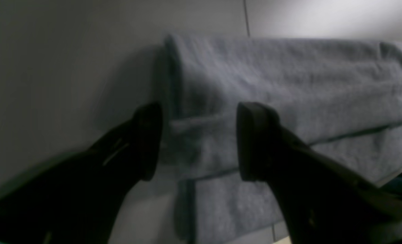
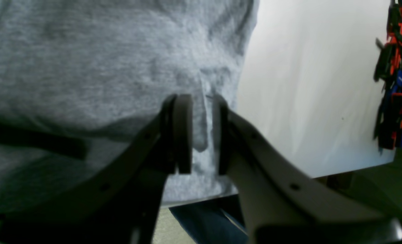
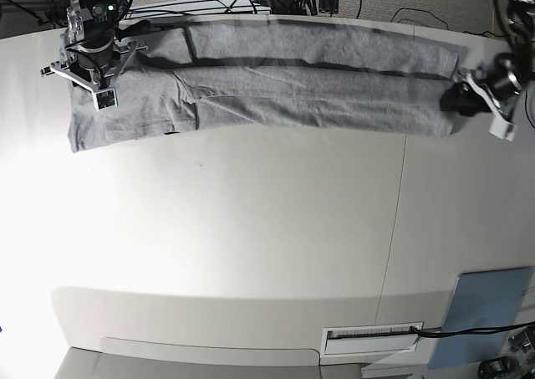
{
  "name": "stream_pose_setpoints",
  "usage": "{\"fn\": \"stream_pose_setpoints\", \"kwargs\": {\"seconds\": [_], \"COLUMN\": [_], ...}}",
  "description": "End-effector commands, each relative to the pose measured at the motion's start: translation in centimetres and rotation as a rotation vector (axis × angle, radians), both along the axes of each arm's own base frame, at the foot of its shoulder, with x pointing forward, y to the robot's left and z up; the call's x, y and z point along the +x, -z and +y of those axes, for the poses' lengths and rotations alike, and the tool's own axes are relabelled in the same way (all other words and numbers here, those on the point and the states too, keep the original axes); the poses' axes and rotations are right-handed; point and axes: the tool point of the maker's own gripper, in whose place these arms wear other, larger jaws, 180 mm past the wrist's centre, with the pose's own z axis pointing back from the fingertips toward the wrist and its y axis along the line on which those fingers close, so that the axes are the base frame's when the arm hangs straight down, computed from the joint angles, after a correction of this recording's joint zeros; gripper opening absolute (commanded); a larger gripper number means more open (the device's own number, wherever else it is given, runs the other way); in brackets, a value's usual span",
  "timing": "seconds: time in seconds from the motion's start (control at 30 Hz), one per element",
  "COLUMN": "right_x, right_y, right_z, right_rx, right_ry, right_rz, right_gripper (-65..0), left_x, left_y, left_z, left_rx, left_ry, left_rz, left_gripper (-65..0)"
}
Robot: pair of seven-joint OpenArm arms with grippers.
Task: Fold the T-shirt properly
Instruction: 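Grasp the folded strip end with the left gripper and fold it toward the right gripper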
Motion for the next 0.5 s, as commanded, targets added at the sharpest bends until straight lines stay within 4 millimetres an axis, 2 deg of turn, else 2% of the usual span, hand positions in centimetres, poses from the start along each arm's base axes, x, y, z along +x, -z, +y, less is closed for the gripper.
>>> {"fn": "stream_pose_setpoints", "kwargs": {"seconds": [0.0,0.2,0.27,0.37,0.47], "right_x": [0.6,0.6,0.6,0.6,0.6], "right_y": [-1.0,-1.0,-1.0,-1.0,-1.0], "right_z": [-0.3,-0.3,-0.3,-0.3,-0.3], "right_rx": [-0.021,-0.021,-0.021,-0.020,-0.020], "right_ry": [-0.008,-0.008,-0.008,-0.008,-0.009], "right_rz": [-0.041,-0.040,-0.040,-0.041,-0.042], "right_gripper": [-53.7,-53.7,-53.7,-53.7,-53.7], "left_x": [0.6,0.5,0.0,-1.2,-1.4], "left_y": [-0.8,0.7,1.1,1.5,1.9], "left_z": [0.6,2.1,1.7,-0.2,-1.0], "left_rx": [0.026,0.132,0.109,0.055,0.034], "left_ry": [0.007,-0.037,-0.033,0.043,0.045], "left_rz": [-0.033,-0.019,0.006,0.043,0.051], "left_gripper": [-29.6,-29.6,-29.6,-29.6,-30.9]}}
